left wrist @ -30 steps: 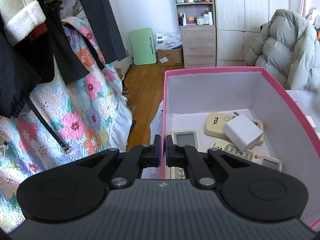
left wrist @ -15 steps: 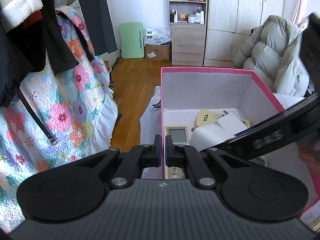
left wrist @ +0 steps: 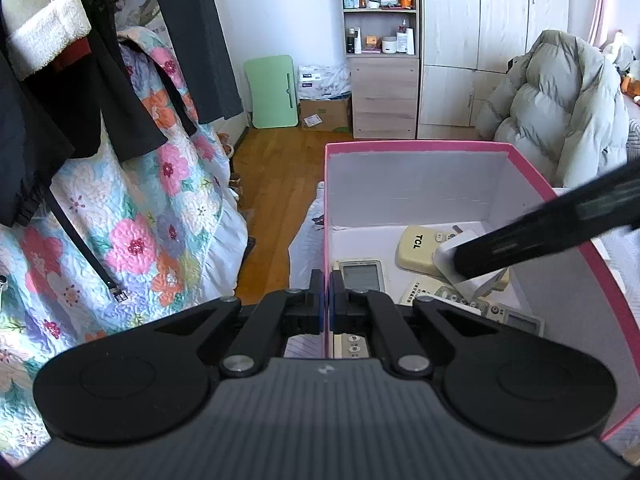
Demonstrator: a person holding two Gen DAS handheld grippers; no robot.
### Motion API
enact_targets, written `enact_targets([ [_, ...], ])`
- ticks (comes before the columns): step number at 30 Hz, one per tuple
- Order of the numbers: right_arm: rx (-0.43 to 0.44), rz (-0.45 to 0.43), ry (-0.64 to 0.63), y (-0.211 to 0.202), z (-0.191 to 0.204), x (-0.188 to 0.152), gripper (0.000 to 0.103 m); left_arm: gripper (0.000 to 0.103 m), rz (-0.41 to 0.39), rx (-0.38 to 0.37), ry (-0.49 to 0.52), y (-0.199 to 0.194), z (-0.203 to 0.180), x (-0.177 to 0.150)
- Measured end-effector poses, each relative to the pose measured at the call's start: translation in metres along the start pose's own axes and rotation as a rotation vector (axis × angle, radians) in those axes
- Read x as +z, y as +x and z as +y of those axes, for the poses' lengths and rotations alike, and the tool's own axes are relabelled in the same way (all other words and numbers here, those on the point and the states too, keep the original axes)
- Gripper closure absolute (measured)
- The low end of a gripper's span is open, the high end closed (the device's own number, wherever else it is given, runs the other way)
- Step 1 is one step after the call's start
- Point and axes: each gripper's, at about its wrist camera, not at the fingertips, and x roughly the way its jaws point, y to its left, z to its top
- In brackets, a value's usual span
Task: Organize rigid objects
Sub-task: 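Carry the white charger into the pink box and release it, then grasp the flat white charger on the table with the right gripper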
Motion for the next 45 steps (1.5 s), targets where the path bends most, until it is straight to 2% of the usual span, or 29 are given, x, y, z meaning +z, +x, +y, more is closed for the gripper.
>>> enact_targets([
  [4,-0.034,-0.107,-0.003,-0.059,-0.017,-0.012,0.04,0.102,0.003,0.005,-0.011,0.0,0.0,0.001],
  [7,-0.127,-0.154,0.013,-0.095,-0.04,-0.024,0.04,0.102,0.002,0.01,-0.011,0.0,-0.001,0.001],
  [11,-0.26,-0.175,0.079,-0.125,-0.082,-0.04,0.04,0.102,-0.003,0.02,-0.031,0.0,0.0,0.002],
  [13,-0.294,-0.17,0.123,-0.131,-0.101,-0.052,0.04,0.101,0.001,0.022,-0.043,0.0,0.0,0.002],
  [16,-0.356,-0.158,0.099,-0.122,-0.114,-0.07,0.037,0.101,0.006,0.031,-0.045,0.0,-0.001,0.003],
  [21,-0.455,-0.102,-0.125,-0.092,-0.128,-0.087,0.035,0.101,0.012,0.051,-0.022,0.002,-0.006,0.003],
  [28,-0.399,-0.038,-0.228,-0.069,-0.156,-0.076,0.035,0.1,0.03,0.017,-0.044,0.003,0.0,0.006],
  [30,-0.399,-0.028,-0.222,-0.065,-0.165,-0.074,0.035,0.1,0.03,0.019,-0.046,0.003,0.0,0.006],
  [32,-0.359,0.002,-0.215,-0.062,-0.168,-0.075,0.035,0.1,0.03,0.03,-0.039,0.003,-0.003,0.005],
  [34,-0.352,0.024,-0.263,-0.06,-0.162,-0.083,0.038,0.1,0.029,0.036,-0.032,0.003,-0.004,0.006],
  [35,-0.359,0.028,-0.295,-0.059,-0.157,-0.087,0.046,0.1,0.029,0.037,-0.031,0.003,-0.005,0.006],
  [38,-0.333,0.044,-0.276,-0.063,-0.148,-0.094,0.057,0.1,0.03,0.044,-0.032,0.004,-0.006,0.006],
  [41,-0.343,0.093,-0.267,-0.065,-0.132,-0.102,0.058,0.1,0.029,0.044,-0.03,0.004,-0.006,0.006],
  [45,-0.361,0.126,-0.316,-0.059,-0.115,-0.109,0.056,0.1,0.03,0.04,-0.03,0.003,-0.005,0.006],
])
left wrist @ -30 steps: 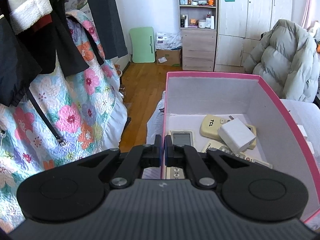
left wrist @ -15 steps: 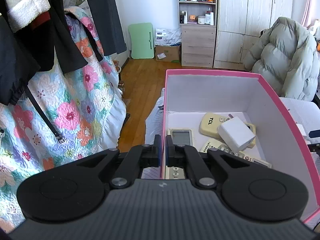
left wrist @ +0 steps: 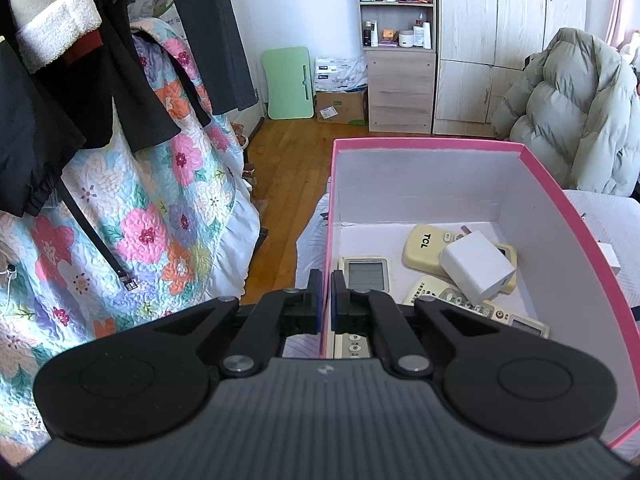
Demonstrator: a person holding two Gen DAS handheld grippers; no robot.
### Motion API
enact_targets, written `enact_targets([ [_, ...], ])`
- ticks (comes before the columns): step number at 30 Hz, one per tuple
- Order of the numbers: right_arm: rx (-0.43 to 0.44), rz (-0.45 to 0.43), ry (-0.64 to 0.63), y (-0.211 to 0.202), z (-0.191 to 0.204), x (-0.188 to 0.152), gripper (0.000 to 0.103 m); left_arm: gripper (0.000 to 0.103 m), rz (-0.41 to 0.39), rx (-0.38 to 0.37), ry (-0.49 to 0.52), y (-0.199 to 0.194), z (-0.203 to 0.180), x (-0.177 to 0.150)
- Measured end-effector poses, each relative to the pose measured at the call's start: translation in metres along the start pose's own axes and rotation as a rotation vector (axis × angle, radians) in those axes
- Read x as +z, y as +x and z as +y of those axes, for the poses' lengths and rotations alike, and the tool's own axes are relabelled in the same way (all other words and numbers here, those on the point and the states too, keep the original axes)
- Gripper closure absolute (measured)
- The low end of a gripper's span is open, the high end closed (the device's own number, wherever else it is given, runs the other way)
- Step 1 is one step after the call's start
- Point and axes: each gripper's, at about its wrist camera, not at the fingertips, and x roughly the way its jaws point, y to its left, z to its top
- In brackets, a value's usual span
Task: Organize rigid objects
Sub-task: 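Grasp the flat white charger on the table with the right gripper, then carry the flat white charger into the pink box and release it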
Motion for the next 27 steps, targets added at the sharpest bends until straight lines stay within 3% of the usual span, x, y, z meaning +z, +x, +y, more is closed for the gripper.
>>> enact_targets([
  [5,-0.002,-0.039,0.018,0.008,-0.001,0.008,0.051,0.1,0.005,-0.02,-0.012,0.0,0.005,0.003],
  [7,-0.005,-0.038,-0.001,0.009,0.002,0.013,0.06,0.1,0.006,-0.016,-0.005,0.0,0.004,0.003],
  [9,-0.062,-0.034,0.006,0.01,0.008,0.017,0.06,0.1,0.007,-0.008,0.004,0.001,0.003,0.003],
  [18,-0.061,-0.214,0.062,-0.046,0.021,0.026,0.06,0.1,0.006,-0.01,0.008,0.001,0.002,0.002],
  [23,0.077,-0.334,0.037,-0.09,0.035,0.051,0.06,0.1,-0.001,-0.003,0.014,0.0,0.0,0.002],
  [27,0.262,-0.334,-0.087,-0.099,0.064,0.084,0.06,0.1,-0.005,0.003,0.017,0.0,-0.002,0.001],
])
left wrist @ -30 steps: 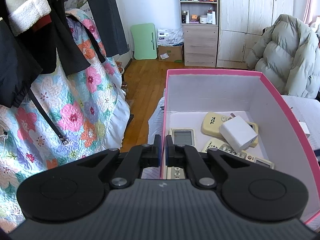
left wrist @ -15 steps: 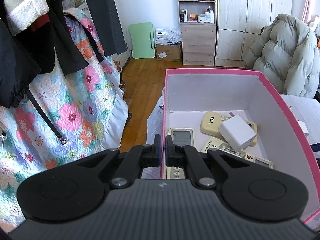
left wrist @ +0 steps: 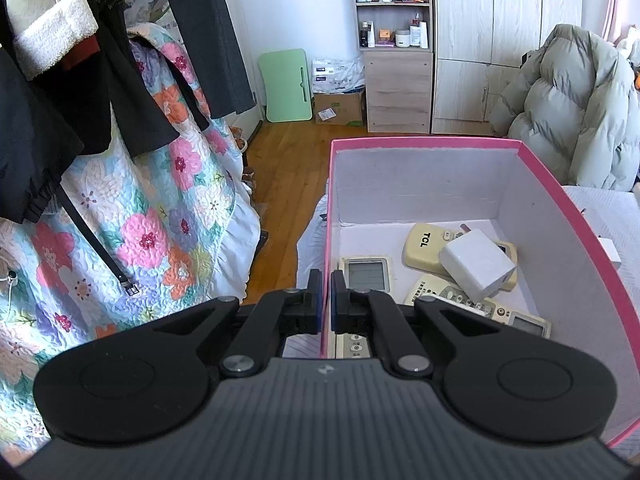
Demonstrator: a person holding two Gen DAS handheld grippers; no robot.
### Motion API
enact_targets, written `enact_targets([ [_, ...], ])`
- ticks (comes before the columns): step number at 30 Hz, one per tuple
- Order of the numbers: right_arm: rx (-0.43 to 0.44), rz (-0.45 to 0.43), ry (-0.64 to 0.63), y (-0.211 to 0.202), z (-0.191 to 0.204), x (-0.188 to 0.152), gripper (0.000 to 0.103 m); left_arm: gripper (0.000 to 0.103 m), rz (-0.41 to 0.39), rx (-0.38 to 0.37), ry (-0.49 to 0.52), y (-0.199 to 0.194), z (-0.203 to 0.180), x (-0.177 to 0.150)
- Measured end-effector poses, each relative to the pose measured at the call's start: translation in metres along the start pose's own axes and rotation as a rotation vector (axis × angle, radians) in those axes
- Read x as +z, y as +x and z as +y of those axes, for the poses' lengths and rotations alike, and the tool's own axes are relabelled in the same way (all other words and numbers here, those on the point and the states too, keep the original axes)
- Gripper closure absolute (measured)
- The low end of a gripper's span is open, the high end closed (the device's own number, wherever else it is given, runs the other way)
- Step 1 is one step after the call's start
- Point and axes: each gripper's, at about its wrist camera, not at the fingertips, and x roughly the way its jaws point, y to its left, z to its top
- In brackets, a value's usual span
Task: Organize rigid objects
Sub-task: 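Carry the flat white charger into the pink box and release it, then grasp the small white charger cube beside the keys with the right gripper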
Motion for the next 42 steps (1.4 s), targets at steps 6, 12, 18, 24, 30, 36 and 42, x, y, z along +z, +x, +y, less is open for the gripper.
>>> enact_targets([
  [6,0.239,0.262,-0.203,0.073,0.028,0.027,0.06,0.1,0.003,-0.005,-0.011,-0.001,0.002,0.001],
  [12,0.385,0.435,-0.167,0.132,0.021,0.025,0.06,0.1,0.001,-0.015,-0.02,0.0,0.004,0.001],
  [18,0.367,0.413,-0.197,0.131,0.017,0.017,0.055,0.1,0.003,-0.027,-0.021,0.002,0.006,0.001],
  [24,0.22,0.214,-0.036,0.072,-0.021,0.02,0.048,0.1,-0.008,-0.019,-0.022,0.004,0.006,-0.001],
  [30,-0.025,0.058,0.2,0.005,-0.075,-0.01,0.048,0.1,-0.019,0.031,0.039,0.002,-0.006,-0.005],
  [36,-0.193,-0.024,0.342,-0.007,-0.108,-0.06,0.047,0.1,-0.017,0.032,0.029,0.005,-0.005,-0.007],
  [42,-0.393,0.054,0.321,0.021,-0.124,-0.086,0.047,0.1,0.011,0.004,-0.01,0.01,0.002,-0.009],
])
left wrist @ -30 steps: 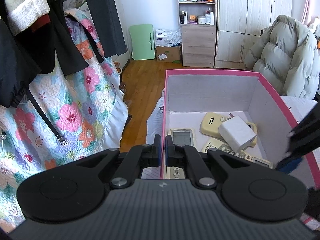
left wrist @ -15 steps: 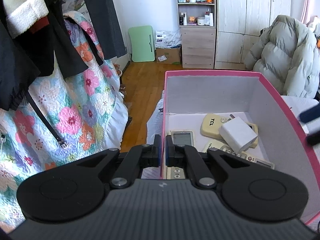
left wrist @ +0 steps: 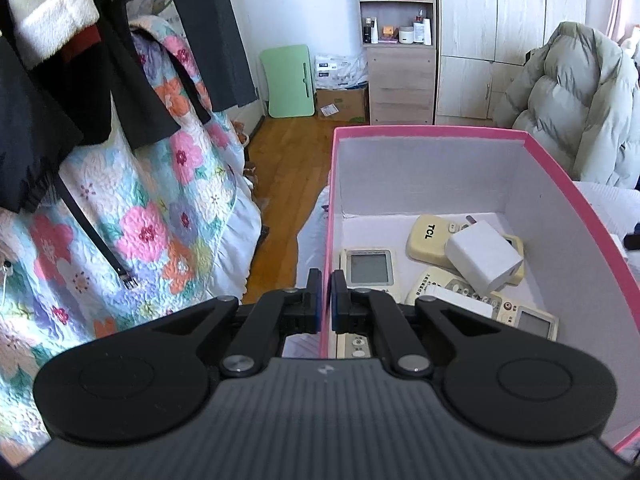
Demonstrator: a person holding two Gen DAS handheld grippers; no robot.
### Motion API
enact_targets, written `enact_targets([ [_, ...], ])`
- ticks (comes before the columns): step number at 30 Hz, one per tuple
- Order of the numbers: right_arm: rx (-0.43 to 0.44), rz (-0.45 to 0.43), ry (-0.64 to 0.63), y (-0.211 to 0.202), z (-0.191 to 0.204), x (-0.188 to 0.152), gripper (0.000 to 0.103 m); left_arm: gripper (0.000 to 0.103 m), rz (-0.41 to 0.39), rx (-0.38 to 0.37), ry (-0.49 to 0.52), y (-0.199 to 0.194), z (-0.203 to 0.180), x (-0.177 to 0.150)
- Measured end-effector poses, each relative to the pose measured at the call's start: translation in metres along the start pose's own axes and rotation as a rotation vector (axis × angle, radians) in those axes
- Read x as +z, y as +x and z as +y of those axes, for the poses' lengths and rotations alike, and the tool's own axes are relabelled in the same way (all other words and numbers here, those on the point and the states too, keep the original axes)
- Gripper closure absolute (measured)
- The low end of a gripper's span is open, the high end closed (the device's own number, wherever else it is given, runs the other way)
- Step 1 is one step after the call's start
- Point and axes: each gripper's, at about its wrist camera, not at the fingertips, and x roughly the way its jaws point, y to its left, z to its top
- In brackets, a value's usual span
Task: Organize rigid objects
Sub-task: 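Grasp the small white charger cube beside the keys with the right gripper, then carry the white charger cube into the pink box and release it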
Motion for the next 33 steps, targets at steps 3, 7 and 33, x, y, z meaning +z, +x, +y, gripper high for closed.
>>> enact_targets([
  [3,-0.034,0.033,-0.065,0.009,0.005,0.0,0.038,0.1,0.003,0.003,0.0,0.001,0.0,0.002],
  [7,-0.084,0.087,-0.01,0.024,0.002,0.0,0.023,0.1,0.002,0.01,0.007,0.0,-0.002,0.001],
  [33,0.226,-0.096,0.074,-0.059,0.067,0.015,0.051,0.099,-0.003,0.005,-0.027,-0.001,0.001,0.003],
])
